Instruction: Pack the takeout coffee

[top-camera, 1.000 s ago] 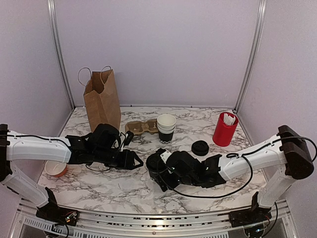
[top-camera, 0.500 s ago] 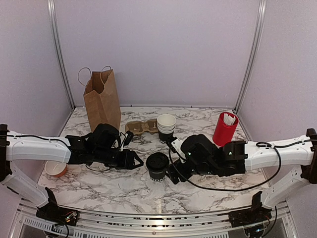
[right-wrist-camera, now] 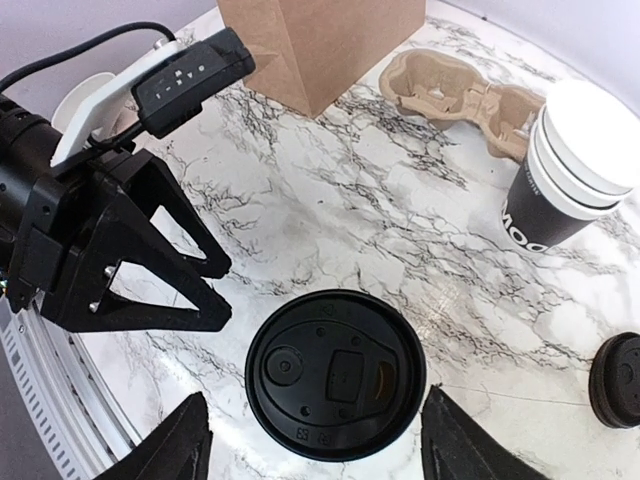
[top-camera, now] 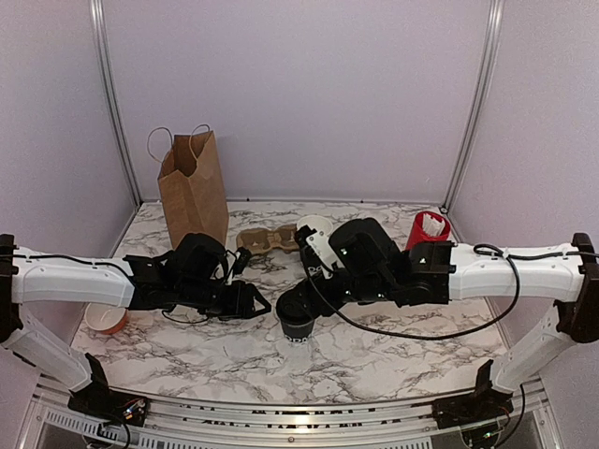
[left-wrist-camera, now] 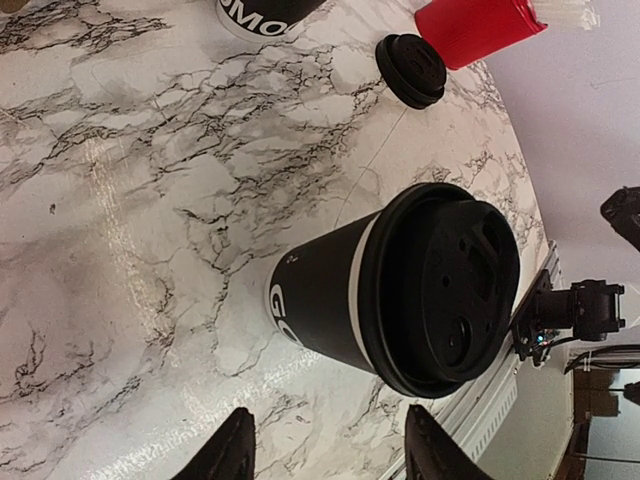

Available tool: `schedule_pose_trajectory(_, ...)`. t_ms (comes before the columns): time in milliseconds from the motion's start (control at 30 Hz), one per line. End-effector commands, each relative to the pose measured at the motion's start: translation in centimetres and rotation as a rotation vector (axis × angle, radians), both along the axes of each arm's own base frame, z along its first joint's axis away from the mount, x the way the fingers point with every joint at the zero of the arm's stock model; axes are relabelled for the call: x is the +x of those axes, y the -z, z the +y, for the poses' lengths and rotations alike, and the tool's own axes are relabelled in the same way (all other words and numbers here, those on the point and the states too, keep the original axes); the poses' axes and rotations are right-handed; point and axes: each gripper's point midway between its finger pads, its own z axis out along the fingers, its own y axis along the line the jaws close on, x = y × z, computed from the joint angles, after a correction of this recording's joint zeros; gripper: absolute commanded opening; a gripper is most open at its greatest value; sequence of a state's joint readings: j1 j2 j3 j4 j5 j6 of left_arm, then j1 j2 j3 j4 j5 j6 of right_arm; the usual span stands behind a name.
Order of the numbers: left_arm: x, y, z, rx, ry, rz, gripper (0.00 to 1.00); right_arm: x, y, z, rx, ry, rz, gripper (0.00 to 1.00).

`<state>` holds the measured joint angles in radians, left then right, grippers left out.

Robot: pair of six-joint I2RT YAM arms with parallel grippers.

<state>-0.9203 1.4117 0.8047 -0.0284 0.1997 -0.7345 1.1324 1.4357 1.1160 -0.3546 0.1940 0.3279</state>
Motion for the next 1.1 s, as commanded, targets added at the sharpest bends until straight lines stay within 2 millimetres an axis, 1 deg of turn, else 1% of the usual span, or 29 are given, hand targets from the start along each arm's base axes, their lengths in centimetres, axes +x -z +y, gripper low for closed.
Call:
schedule_pose_trajectory(0, 0.3, 0.0, 0.3, -0.005, -0.022, -0.006, 0.51, 0.6, -0.5, 2.1, 0.053, -0.045, 0.004, 0.67)
schedule_pose_trajectory(233, 0.3, 0.0, 0.3, -0.009, -0.027, -0.002, 0.5, 1.2, 1.9, 3.1, 0.055, -0.065, 0.044, 0.58)
schedule_pose_trajectory(600, 0.4, -1.2, 0.0, -0.036, -0.026, -0.019, 0.46, 1.5, 3.8, 3.2, 0.068, -0.063, 0.074, 0.46)
schedule_pose_trajectory(700, 0.5, -1.4, -0.1, -0.042, -0.026, -0.024, 0.46, 1.4, 4.5, 3.1, 0.064, -0.065, 0.087, 0.45)
schedule_pose_trajectory(967, 0.6, -2.2, -0.4, -0.057, -0.018, -0.036, 0.37, 1.4, 6.0, 3.1, 0.049, -0.06, 0.111, 0.42)
schedule_pose_trajectory(1067, 0.7, -2.5, -0.5, -0.065, -0.015, -0.042, 0.34, 1.4, 6.2, 2.9, 0.048, -0.051, 0.115, 0.4)
